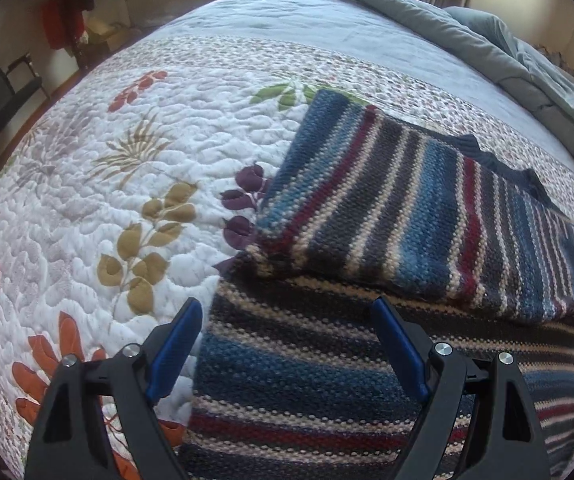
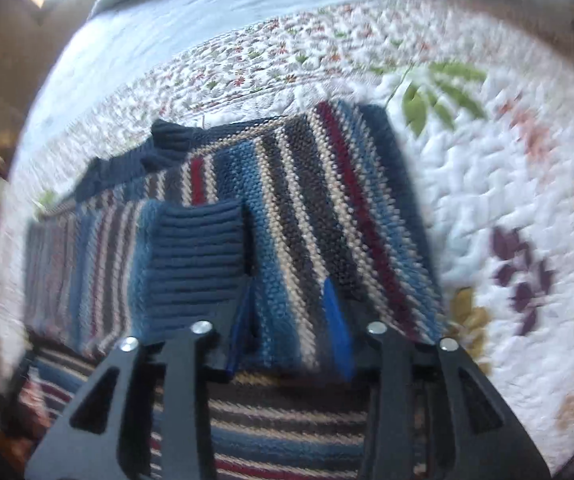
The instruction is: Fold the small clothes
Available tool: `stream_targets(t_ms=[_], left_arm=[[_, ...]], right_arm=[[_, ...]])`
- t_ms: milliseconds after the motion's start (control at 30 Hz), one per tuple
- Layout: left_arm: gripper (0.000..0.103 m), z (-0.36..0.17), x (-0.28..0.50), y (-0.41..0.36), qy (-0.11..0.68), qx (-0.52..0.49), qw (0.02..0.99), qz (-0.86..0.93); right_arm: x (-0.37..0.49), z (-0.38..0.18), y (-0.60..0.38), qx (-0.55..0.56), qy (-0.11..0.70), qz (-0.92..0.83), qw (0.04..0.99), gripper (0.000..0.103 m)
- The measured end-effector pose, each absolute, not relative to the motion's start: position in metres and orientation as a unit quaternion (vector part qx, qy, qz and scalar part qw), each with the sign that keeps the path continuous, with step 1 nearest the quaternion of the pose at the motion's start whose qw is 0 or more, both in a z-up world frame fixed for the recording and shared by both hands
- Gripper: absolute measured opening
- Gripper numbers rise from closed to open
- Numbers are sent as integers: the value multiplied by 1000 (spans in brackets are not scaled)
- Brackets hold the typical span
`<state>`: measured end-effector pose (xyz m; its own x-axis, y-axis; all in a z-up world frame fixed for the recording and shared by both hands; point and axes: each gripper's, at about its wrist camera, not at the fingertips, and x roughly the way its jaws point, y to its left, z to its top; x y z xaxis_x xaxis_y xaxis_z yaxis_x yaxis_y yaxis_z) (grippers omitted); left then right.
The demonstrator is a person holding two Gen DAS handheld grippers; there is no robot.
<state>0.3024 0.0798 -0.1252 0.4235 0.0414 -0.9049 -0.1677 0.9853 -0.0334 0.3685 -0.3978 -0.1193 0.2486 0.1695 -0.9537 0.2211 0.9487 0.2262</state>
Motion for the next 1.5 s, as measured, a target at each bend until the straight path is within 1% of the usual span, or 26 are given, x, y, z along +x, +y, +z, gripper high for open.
stream_targets(t_ms=[67, 133, 200, 233, 267, 300, 367, 400, 467, 533, 633, 700, 767, 800, 833, 900, 933, 967, 1000, 1167, 1267, 1300, 1400, 1500], left_arm=[[87, -126, 303, 76, 533, -52, 842, 62], [87, -127, 303, 75, 532, -48, 843, 65], [88, -128, 304, 75, 533, -49, 842, 66], [88, -129, 304, 76, 533, -50, 842, 66], [88, -130, 305, 77, 534, -52, 841, 67], [88, -131, 305, 78, 535, -54, 840, 67], [89, -133, 305, 79, 536, -58, 839, 70], [89, -135, 306, 81, 538, -60, 838, 71], [89, -138, 306, 83, 541, -67, 835, 73], [89, -140, 306, 85, 543, -76, 833, 77], [89, -139, 305, 84, 537, -79, 836, 82], [90, -140, 305, 80, 536, -72, 837, 81], [91, -143, 305, 75, 537, -59, 837, 84], [92, -144, 305, 73, 536, -50, 838, 87], [92, -145, 305, 70, 536, -44, 839, 88], [92, -145, 305, 69, 535, -39, 839, 88], [92, -145, 305, 70, 535, -41, 839, 87], [92, -145, 305, 70, 536, -42, 839, 87], [92, -145, 305, 71, 536, -44, 839, 86], [92, -145, 305, 69, 538, -44, 838, 86], [92, -145, 304, 68, 538, -42, 838, 83], [93, -146, 305, 68, 538, -43, 838, 83], [94, -149, 306, 68, 539, -39, 837, 83], [95, -148, 306, 65, 541, -33, 837, 82]], right_arm=[[378, -123, -396, 177, 607, 0, 775, 50], [388, -124, -388, 178, 605, 14, 776, 61], [398, -131, -380, 167, 616, 18, 770, 63], [404, -134, -375, 158, 619, 16, 769, 53], [405, -134, -370, 156, 617, 21, 771, 46], [409, -133, -367, 156, 616, 37, 772, 33], [415, -132, -360, 147, 615, 50, 773, 22], [420, -131, -354, 134, 611, 54, 778, 7], [424, -122, -353, 144, 596, 71, 786, 6], [427, -96, -355, 159, 549, 91, 816, 6], [432, -73, -366, 175, 505, 87, 841, 6], [435, -81, -375, 161, 517, 54, 839, 6], [440, -109, -377, 143, 556, 36, 818, 6], [441, -123, -378, 140, 574, 27, 806, 8], [441, -134, -378, 137, 583, 17, 801, 13], [435, -137, -383, 152, 571, 26, 807, 16], [431, -135, -386, 162, 568, 32, 806, 27], [428, -135, -389, 172, 570, 39, 803, 35], [422, -134, -393, 185, 574, 47, 797, 38], [396, -137, -396, 190, 601, 78, 773, 38], [398, -136, -384, 154, 602, 75, 780, 19], [397, -134, -384, 144, 602, 68, 783, 10], [397, -141, -388, 162, 606, 57, 777, 8], [391, -134, -383, 142, 596, 55, 789, 10]])
